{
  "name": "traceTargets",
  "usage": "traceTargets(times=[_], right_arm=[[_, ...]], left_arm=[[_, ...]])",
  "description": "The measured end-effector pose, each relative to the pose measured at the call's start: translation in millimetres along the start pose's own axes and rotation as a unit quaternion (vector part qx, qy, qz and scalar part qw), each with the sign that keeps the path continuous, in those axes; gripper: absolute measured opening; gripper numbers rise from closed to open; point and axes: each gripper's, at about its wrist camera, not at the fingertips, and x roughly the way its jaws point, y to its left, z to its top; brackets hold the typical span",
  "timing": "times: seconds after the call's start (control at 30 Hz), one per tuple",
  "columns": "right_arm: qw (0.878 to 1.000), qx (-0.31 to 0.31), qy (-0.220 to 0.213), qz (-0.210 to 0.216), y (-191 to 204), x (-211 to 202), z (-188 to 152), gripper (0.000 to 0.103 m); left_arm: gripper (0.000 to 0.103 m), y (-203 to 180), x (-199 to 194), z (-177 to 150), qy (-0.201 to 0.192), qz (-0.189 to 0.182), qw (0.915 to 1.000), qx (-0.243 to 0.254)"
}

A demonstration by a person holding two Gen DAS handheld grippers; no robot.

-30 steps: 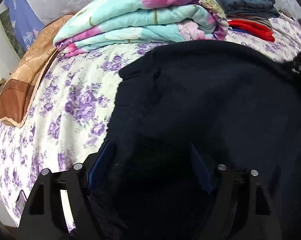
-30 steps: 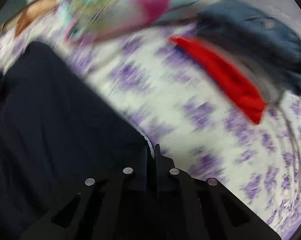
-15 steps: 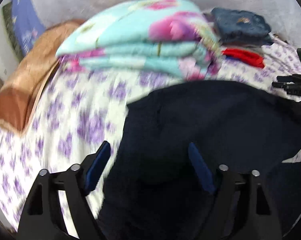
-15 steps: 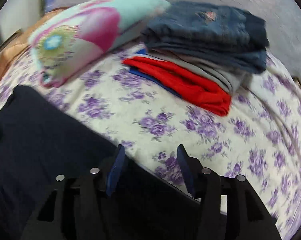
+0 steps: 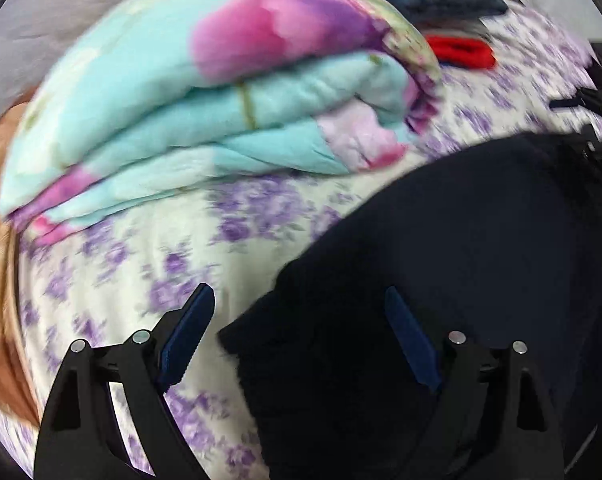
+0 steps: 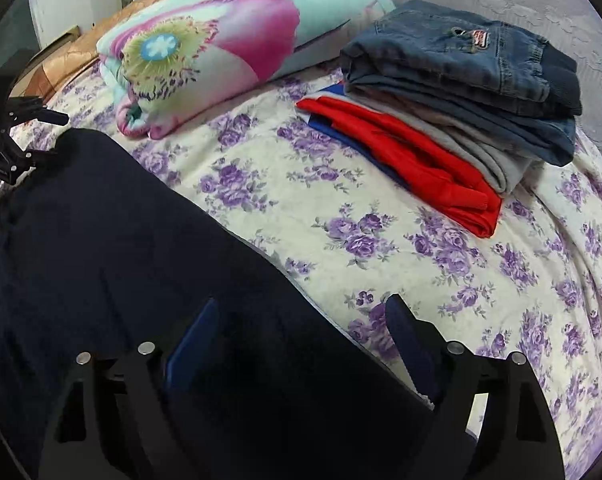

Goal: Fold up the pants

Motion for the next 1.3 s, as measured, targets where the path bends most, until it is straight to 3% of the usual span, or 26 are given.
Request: traceTargets(times=[0.03, 0.17, 0.2, 0.27, 0.33, 0.4, 0.47, 0.53, 0.57, 0.67, 0.7, 0.73, 0.77, 0.8, 0.9, 0.93, 0.97, 1.03, 1.13, 1.3], right_arm=[[1.0, 0.001, 0.0, 0.002, 0, 2, 1, 0.086], [0.999, -0.034, 0.011, -0.001, 14, 20, 8, 0.084], [0.998, -0.053, 0.018, -0.017, 20, 27, 9, 0.076], [0.992, -0.077, 0.043, -0.086, 25, 49, 13, 0.072], [0.996, -0.039, 0.032, -0.078, 21, 49, 20, 0.072], [0.998, -0.024, 0.021, -0.046, 17, 40, 23, 0.074], [0.999, -0.021, 0.009, -0.04, 12, 29, 23, 0.079], [0.999, -0.02, 0.014, -0.022, 6, 23, 20, 0.085], [0.999, -0.026, 0.018, -0.013, 6, 22, 17, 0.085], [0.996, -0.062, 0.039, -0.045, 16, 34, 9, 0.084], [0.996, -0.065, 0.041, -0.042, 20, 38, 6, 0.073], [0.997, -0.063, 0.044, -0.022, 22, 41, 4, 0.052], [0.997, -0.057, 0.047, -0.003, 23, 44, 3, 0.046], [0.998, -0.052, 0.045, 0.003, 24, 44, 4, 0.044], [0.998, -0.053, 0.045, 0.006, 29, 42, 9, 0.022], [0.997, -0.054, 0.046, 0.008, 30, 39, 10, 0.011], [0.997, -0.051, 0.047, 0.017, 29, 35, 10, 0.01], [0.998, -0.033, 0.043, 0.043, 24, 23, 9, 0.008], [0.996, -0.008, 0.016, 0.085, 21, -12, 2, 0.007], [0.987, 0.0, -0.019, 0.158, 29, -92, -33, 0.007]], left_arm=[[0.053, -3, 5, 1, 0.005, -0.004, 0.9999, 0.012], [0.041, -12, 16, 3, 0.012, 0.019, 0.9983, 0.054], [0.035, -13, 18, 5, 0.009, 0.027, 0.9979, 0.058], [0.036, -9, 22, 11, 0.017, 0.02, 0.9989, 0.039], [0.036, -4, 22, 14, 0.024, 0.01, 0.9997, 0.001], [0.038, -6, 16, 13, 0.021, 0.011, 0.9997, -0.003], [0.049, -8, 7, 9, 0.015, 0.0, 0.9998, 0.01], [0.072, -8, 4, 4, 0.02, -0.001, 0.9997, 0.011], [0.074, -7, 4, 2, 0.023, 0.001, 0.9997, 0.008], [0.075, -10, 12, -1, 0.04, -0.001, 0.9992, -0.001], [0.075, -13, 14, 0, 0.04, 0.006, 0.9992, -0.003], [0.075, -17, 16, 2, 0.039, 0.009, 0.9992, -0.002], [0.075, -20, 19, 3, 0.038, 0.012, 0.9992, 0.001], [0.072, -23, 21, 4, 0.04, 0.014, 0.9991, 0.004], [0.051, -31, 20, 9, 0.03, 0.025, 0.9991, 0.014], [0.035, -34, 20, 14, 0.027, 0.031, 0.999, 0.018], [0.021, -33, 15, 15, 0.02, 0.036, 0.999, 0.019], [0.011, -30, 5, 16, 0.011, 0.023, 0.9996, 0.013], [0.004, -29, -28, 10, -0.02, 0.003, 0.9997, 0.01], [0.004, -38, -98, -23, -0.076, -0.029, 0.9965, 0.017]])
